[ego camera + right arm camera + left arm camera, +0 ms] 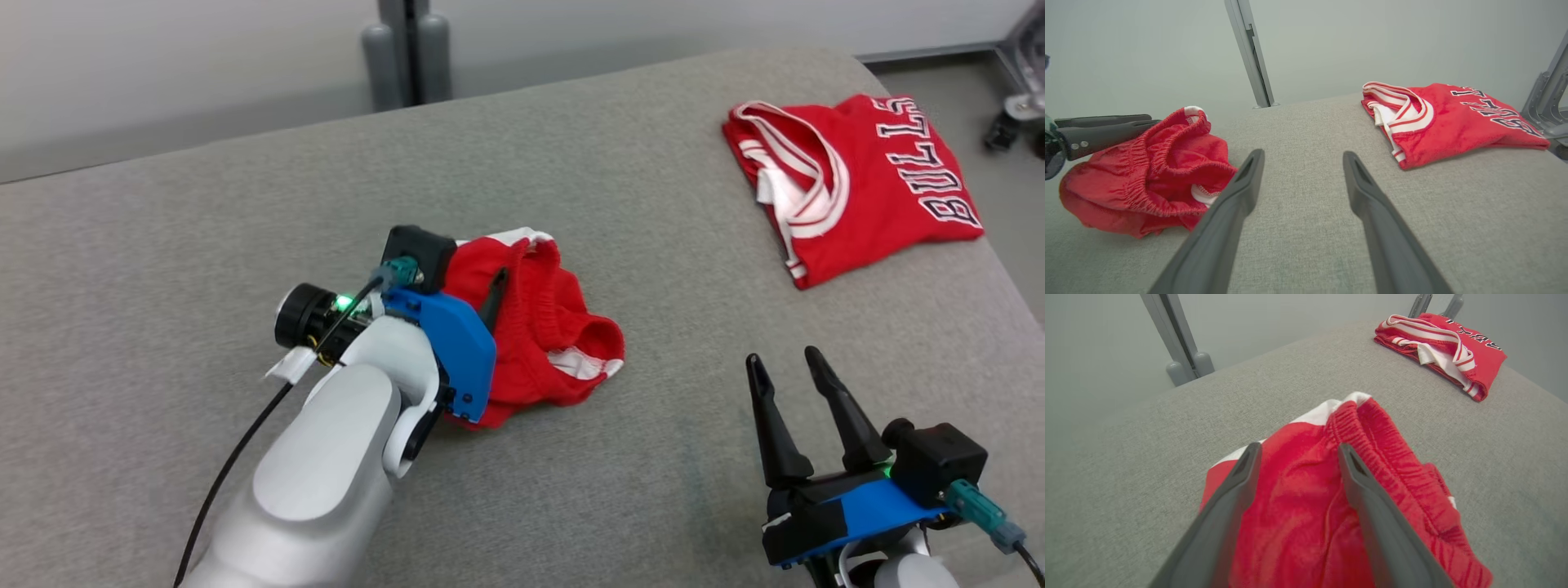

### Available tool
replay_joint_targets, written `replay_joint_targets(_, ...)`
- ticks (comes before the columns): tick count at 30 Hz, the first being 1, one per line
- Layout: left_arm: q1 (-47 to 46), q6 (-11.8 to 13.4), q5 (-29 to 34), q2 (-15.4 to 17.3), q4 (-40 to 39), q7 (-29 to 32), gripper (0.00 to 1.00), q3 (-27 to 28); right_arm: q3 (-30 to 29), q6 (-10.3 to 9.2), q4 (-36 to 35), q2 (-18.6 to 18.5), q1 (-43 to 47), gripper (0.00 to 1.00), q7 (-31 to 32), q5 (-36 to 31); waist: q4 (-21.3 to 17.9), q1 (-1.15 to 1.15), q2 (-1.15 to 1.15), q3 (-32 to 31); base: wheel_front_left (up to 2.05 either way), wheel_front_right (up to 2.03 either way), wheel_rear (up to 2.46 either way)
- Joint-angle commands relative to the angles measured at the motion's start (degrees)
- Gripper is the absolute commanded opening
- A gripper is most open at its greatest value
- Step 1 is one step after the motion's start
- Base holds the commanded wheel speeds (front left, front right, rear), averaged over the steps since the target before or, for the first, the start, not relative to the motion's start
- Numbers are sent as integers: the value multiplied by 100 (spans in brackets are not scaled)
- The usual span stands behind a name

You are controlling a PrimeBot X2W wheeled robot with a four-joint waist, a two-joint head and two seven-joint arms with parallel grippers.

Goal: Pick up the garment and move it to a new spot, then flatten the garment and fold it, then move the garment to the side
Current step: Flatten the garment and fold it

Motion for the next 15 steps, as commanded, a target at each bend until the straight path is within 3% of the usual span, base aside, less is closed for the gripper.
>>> replay_joint_targets(1,-204,58,3,-39,129,159,100,1,55,1,53,-11,-96,100,-73,80,-127,-1,-1,29,0,0,0)
replay_joint_targets(11,-573,339,100,-88,367,536,100,-92,126,1,298,-11,-138,100,-244,147,-406,-1,-1,78,0,0,0)
replay_joint_targets(15,-667,285,66,-115,373,862,100,-193,168,1,327,-11,-156,100,-280,166,-429,-1,-1,63,0,0,0)
